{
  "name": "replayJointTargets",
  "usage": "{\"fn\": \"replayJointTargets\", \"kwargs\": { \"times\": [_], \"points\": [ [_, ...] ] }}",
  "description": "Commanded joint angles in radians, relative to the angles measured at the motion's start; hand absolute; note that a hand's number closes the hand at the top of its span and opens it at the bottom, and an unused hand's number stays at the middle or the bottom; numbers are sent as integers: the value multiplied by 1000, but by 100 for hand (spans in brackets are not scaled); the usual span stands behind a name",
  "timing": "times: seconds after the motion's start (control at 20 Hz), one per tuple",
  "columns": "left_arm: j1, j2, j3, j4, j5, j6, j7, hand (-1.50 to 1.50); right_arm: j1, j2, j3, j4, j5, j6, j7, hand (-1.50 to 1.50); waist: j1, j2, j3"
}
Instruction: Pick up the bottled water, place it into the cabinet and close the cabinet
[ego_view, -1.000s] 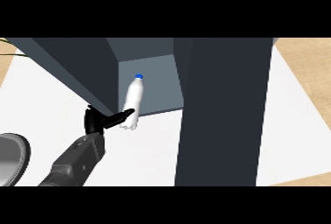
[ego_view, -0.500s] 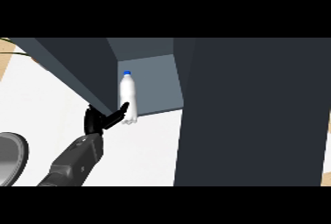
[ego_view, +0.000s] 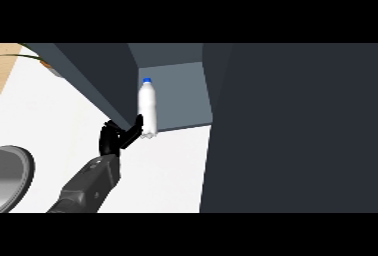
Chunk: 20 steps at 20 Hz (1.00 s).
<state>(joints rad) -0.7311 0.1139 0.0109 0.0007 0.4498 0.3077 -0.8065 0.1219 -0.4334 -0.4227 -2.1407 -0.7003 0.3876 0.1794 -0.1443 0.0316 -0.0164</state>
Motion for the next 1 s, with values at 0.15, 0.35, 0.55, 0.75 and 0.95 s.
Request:
{"fn": "replayJointTargets", "kwargs": {
  "times": [0.15,0.35,0.55,0.75,0.95],
  "points": [
    [-195,-108,6,-162,6,-154,-54,150,12,-14,-4,-16,-4,10,14,-150,8,-43,10],
    [-157,-109,2,-158,3,-250,-57,150,32,-24,14,-58,-9,22,38,150,29,-52,9],
    [-120,-109,12,-159,12,-318,-83,150,48,-34,36,-90,-2,45,51,150,47,-51,9],
    [-104,-109,-1,-149,-1,-419,-75,150,54,-45,46,-115,-35,52,72,150,60,-54,10],
    [-35,-110,-19,-146,-16,-520,-127,150,96,-21,49,-162,-52,36,85,150,96,-59,14]
  ]
}}
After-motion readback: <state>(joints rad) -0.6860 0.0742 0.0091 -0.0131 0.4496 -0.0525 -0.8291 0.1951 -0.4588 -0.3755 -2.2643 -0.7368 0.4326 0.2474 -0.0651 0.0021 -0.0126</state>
